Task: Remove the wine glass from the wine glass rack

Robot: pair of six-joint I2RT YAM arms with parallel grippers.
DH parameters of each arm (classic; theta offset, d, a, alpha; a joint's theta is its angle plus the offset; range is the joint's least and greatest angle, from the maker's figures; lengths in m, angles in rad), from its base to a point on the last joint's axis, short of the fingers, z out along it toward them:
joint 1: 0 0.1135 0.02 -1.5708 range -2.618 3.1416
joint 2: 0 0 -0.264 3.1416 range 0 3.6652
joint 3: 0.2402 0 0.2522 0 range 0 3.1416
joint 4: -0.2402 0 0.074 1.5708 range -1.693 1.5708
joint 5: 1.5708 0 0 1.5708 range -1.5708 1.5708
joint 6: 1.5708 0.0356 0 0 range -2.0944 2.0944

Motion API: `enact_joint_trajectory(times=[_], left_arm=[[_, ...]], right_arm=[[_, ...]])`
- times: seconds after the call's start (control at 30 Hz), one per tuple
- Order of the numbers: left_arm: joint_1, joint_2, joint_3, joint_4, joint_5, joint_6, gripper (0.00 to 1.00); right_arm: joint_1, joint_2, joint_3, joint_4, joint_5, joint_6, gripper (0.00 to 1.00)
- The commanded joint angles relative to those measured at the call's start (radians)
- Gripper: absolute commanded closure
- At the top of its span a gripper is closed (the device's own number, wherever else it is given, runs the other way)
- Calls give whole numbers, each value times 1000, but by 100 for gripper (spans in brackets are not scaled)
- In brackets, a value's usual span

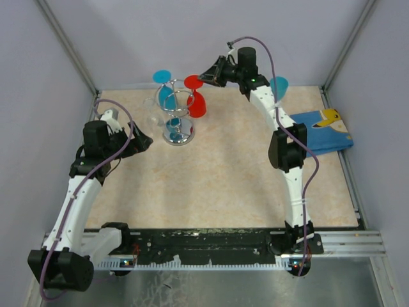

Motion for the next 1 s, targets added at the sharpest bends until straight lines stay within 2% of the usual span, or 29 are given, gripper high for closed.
enact_joint_trajectory(times=[0.0,0.13,0.47,0.77,0.97], left_arm=[[-2,-6,17,7,13,-2,0],[-1,-12,18,4,4,0,0],[-2,-20,18,0,9,-3,0],[-2,-24,23,7,8,-12,0],[-2,-32,25,-2,3,-11,0]], right_arm=[[3,-66,-26,38,-32,-7,99],[-2,-92,-55,68,-36,14,100],[-97,-249,-287,209,-47,93,100],[-113,-242,-314,253,-89,131,100],[-114,-276,-390,316,-92,145,75]])
